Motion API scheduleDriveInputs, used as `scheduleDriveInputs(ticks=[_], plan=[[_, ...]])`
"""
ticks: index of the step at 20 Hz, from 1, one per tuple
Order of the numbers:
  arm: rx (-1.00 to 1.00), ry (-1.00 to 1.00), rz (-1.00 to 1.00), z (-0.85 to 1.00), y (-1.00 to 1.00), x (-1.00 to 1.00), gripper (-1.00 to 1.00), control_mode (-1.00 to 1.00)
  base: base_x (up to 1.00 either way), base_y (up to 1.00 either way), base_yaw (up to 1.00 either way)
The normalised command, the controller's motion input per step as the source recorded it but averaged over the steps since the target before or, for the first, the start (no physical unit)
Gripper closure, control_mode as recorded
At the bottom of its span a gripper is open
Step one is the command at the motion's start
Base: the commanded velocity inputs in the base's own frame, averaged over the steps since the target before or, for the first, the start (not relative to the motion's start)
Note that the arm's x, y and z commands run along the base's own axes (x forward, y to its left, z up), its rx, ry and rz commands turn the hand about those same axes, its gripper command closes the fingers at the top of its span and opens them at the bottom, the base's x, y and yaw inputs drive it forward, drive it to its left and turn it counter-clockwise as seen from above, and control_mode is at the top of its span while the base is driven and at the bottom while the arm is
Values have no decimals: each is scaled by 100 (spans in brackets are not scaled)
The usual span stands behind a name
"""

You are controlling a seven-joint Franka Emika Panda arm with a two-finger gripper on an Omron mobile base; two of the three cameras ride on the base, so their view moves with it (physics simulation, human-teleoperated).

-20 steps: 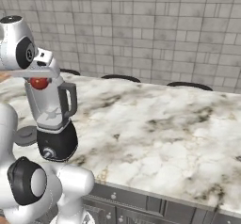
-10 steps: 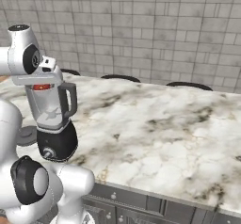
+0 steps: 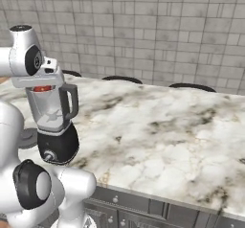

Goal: Grab the onions from the fridge, place them in the blender, close the lid, and turn on the blender to create a marinade.

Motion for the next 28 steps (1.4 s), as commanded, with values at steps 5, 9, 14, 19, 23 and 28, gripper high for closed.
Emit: scheduleDriveInputs(ticks=[5,9,14,19,23,28], plan=[[0,-6,1,25,0,-18,-100,-100,0,0,0],[0,-7,0,51,0,-36,-100,-100,0,0,0],[0,-10,0,47,0,-85,-100,-100,0,0,0],[7,-11,-5,0,-12,-100,-100,-100,0,0,0],[4,-7,-10,-17,-38,-100,-100,-100,0,0,0],[0,0,-10,-35,-22,-78,-100,-100,0,0,0]])
